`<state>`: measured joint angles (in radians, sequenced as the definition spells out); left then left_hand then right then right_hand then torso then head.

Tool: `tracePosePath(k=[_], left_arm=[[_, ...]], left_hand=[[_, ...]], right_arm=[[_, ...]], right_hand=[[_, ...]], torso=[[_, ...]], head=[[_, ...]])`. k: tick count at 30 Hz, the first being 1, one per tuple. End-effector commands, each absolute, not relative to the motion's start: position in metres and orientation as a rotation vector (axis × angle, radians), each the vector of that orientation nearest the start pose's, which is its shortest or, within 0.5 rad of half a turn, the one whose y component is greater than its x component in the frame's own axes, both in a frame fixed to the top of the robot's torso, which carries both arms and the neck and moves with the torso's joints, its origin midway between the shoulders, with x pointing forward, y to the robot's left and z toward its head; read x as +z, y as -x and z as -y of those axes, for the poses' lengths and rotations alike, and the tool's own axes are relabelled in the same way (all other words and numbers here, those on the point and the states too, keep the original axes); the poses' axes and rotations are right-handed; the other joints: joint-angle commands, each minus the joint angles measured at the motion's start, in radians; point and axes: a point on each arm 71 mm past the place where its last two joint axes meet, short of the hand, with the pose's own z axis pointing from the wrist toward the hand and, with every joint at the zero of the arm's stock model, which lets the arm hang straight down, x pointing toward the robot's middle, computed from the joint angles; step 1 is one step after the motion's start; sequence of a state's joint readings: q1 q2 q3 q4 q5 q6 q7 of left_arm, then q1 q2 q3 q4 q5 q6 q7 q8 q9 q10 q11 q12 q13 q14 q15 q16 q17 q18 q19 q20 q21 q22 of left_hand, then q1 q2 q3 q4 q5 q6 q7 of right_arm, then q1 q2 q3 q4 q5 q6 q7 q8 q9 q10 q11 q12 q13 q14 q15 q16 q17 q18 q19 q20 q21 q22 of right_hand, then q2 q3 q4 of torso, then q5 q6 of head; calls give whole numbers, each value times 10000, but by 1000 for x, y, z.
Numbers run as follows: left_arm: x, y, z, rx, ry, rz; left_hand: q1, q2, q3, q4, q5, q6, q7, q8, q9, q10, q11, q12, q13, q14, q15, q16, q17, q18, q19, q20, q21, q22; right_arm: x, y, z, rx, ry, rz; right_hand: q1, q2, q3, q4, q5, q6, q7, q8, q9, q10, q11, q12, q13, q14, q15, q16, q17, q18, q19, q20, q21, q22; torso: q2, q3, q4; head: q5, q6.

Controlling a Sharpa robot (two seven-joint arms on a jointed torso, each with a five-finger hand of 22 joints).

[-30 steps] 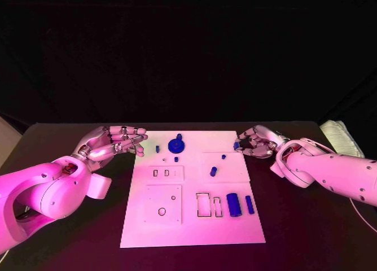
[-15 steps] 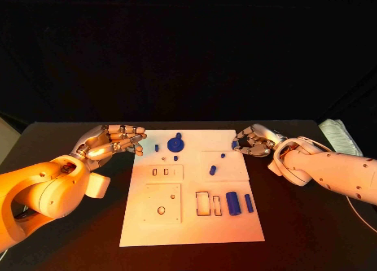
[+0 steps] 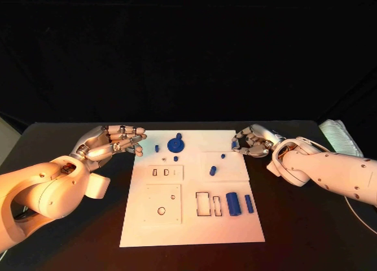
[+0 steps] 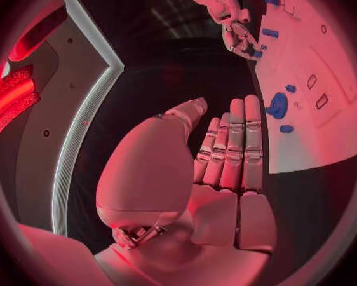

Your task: Assemble the parts on the task board

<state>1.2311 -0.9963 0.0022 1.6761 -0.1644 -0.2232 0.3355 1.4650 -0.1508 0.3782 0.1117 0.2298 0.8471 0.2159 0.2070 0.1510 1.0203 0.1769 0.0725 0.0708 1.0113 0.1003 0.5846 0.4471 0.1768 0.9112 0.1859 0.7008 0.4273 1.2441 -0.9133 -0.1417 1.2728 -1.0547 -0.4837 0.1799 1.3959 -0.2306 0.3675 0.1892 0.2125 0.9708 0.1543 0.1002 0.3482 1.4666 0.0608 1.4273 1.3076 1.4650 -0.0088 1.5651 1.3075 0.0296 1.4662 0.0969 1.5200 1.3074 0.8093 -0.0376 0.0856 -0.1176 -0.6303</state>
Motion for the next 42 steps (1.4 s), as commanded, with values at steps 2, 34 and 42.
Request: tracePosePath(k=[2, 34, 42], left_arm=[[-136, -464, -228, -16151, 8816, -14968], [-136, -464, -228, -16146, 8824, -14999], [-136, -464, -229, -16066, 8863, -14988]], left_hand=[[-61, -9, 59, 4, -19, -55, 288, -57, 13, -88, -8, 49, 12, -72, -6, 45, -2, 44, -93, -8, 57, 8], [-75, -10, 65, 8, -20, -70, 290, -59, 15, -106, -5, 52, 12, -84, -2, 55, -4, 46, -113, -2, 71, 14], [-75, -10, 65, 8, -20, -70, 290, -59, 15, -106, -5, 52, 12, -84, -2, 55, -4, 46, -113, -2, 71, 14]], right_arm=[[-195, -515, 318, 6482, -1925, -15396], [-191, -515, 311, 6262, -1888, -14786], [-174, -514, 304, 6137, -1973, -14188]], right_hand=[[-83, -6, 22, 45, -40, -67, 14, -76, -13, 59, 75, -82, 1588, 1035, 18, 20, 2539, -132, 767, -36, -30, 2111], [-11, 614, 609, -108, -25, 1028, -467, 875, 345, 278, -328, 169, 1764, 1057, -326, 56, 2631, -168, 835, -310, 88, 2239], [30, 653, 696, -185, 80, 994, -480, 922, 369, 290, -348, 178, 1772, 1058, -348, 57, 2633, -175, 847, -339, 109, 2260]], torso=[[4, 4, -2], [-13, -8, -7], [-19, -31, -26]], head=[[2, 11], [12, -6], [63, 36]])
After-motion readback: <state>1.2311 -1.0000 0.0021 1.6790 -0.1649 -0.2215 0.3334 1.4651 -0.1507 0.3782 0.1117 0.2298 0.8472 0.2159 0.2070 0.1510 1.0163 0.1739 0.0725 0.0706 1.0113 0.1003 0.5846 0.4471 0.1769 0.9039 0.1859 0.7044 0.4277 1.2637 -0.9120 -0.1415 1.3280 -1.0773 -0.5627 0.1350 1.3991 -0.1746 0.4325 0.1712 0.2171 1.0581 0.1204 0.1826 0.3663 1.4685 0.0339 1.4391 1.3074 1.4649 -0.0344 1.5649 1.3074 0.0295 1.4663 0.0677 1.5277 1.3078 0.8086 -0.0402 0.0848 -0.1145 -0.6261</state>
